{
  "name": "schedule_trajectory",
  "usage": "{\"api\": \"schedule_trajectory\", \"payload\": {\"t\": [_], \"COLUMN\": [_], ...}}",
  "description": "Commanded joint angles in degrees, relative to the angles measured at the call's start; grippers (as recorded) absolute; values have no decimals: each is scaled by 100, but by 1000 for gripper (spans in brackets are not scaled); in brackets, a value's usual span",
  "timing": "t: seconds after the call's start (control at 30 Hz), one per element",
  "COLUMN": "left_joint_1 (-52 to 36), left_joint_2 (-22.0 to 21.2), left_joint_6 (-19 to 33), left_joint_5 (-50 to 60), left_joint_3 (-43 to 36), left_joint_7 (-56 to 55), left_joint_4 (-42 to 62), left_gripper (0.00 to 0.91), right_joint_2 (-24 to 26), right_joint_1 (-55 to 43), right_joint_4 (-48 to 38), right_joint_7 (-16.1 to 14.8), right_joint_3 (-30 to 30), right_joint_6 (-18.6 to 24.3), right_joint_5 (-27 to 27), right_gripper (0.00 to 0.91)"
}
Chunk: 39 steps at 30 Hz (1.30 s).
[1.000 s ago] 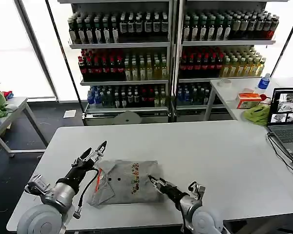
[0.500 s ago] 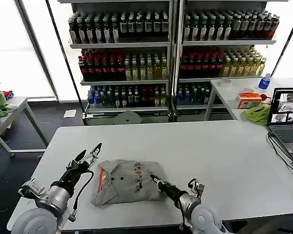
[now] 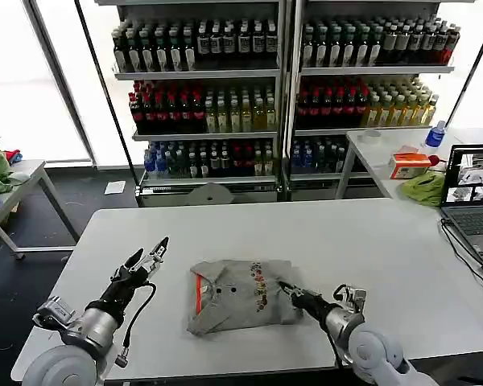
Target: Fold and organize the clothes.
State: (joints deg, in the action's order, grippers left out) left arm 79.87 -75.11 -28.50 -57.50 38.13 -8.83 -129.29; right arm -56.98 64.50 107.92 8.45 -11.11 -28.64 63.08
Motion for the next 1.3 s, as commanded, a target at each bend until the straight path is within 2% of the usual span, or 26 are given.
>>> {"api": "schedule_trajectory", "payload": {"t": [0.03, 0.23, 0.3, 0.43, 0.57, 0.73, 0.8, 0.9, 1.03, 1.1, 1.3], "left_joint_1": [103, 244, 342, 622, 1034, 1268, 1270, 1306, 1414, 1485, 1771], "left_joint_2": [-8, 15, 7, -74, -206, -281, -312, -362, -501, -593, -798], "left_joint_6": [6, 105, 115, 154, 405, 705, 848, 1010, 1501, 1757, 2666], "left_joint_5": [62, 412, 457, 743, 1714, 2150, 2510, 2762, 3287, 3506, 4060], "left_joint_3": [21, 48, 67, 132, 352, 360, 323, 270, 155, 114, 22], "left_joint_7": [19, 162, 173, 335, 871, 1002, 1018, 1013, 1019, 1037, 1152], "left_joint_4": [-160, -333, -436, -666, -805, -876, -834, -776, -656, -603, -338], "left_gripper": [907, 907, 907, 907, 907, 907, 907, 907, 907, 907, 907], "right_joint_2": [266, 541, 529, 426, 212, 26, -54, -127, -228, -257, -237], "right_joint_1": [223, 509, 585, 907, 1341, 1796, 1985, 2228, 2510, 2634, 2800], "right_joint_4": [324, 652, 666, 948, 1022, 1093, 1095, 1131, 1045, 1025, 955], "right_joint_7": [-19, -76, -186, -269, -546, -780, -853, -890, -1026, -1117, -1184], "right_joint_3": [-693, -1054, -1219, -1595, -1950, -2198, -2270, -2335, -2389, -2412, -2357], "right_joint_6": [-270, 131, 546, 1159, 1881, 2298, 2651, 3050, 3712, 3862, 3942], "right_joint_5": [-1238, -1320, -1923, -2055, -2781, -3256, -3602, -3655, -4029, -4025, -4016], "right_gripper": [907, 907, 907, 907, 907, 907, 907, 907, 907, 907, 907]}}
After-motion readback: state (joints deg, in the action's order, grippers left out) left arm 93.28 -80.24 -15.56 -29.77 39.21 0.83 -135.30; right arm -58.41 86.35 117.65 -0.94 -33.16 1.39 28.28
